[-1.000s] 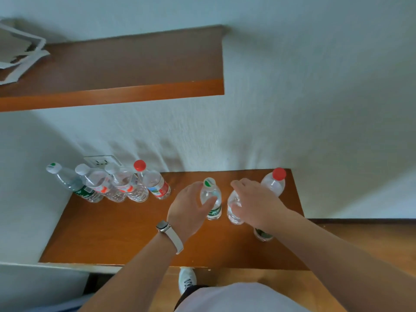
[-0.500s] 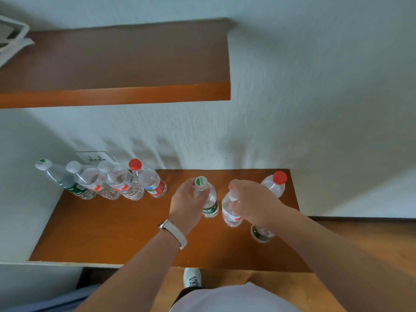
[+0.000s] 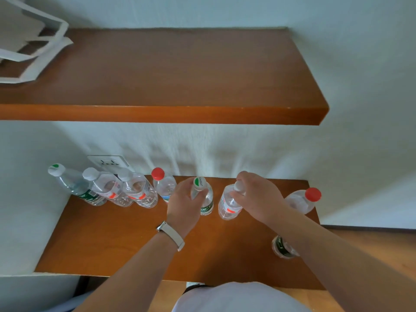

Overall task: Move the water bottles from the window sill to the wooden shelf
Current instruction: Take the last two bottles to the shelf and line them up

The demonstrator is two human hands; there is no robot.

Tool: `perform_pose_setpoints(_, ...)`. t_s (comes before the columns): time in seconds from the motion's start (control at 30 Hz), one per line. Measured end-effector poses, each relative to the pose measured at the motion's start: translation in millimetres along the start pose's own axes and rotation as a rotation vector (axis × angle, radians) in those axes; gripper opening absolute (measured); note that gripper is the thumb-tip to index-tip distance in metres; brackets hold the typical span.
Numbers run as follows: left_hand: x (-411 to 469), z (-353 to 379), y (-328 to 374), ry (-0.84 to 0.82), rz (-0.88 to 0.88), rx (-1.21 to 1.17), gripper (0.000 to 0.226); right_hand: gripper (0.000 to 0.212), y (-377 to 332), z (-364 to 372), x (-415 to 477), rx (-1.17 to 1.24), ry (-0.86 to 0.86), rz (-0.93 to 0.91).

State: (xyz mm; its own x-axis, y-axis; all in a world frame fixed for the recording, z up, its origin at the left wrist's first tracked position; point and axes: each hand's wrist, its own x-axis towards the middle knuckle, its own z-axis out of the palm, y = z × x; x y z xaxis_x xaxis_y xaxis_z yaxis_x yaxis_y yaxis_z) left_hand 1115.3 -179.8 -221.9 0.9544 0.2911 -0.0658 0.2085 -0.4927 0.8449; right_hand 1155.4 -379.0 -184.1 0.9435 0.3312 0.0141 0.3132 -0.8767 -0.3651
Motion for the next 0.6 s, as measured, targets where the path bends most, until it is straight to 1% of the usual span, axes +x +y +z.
perform_pose_setpoints(0.33,19.9,1.6,-9.5,0.036,0.014,0.018,0.035,0.030,-14.3,15.7,29.7,-0.061,0.095,0.029)
perform_pose_setpoints(0.6,24.8,-1.1,-11.1,0.048,0.034,0.037,0.034,0.026,-19.5,17.6,30.3,-0.041,0.108,0.042)
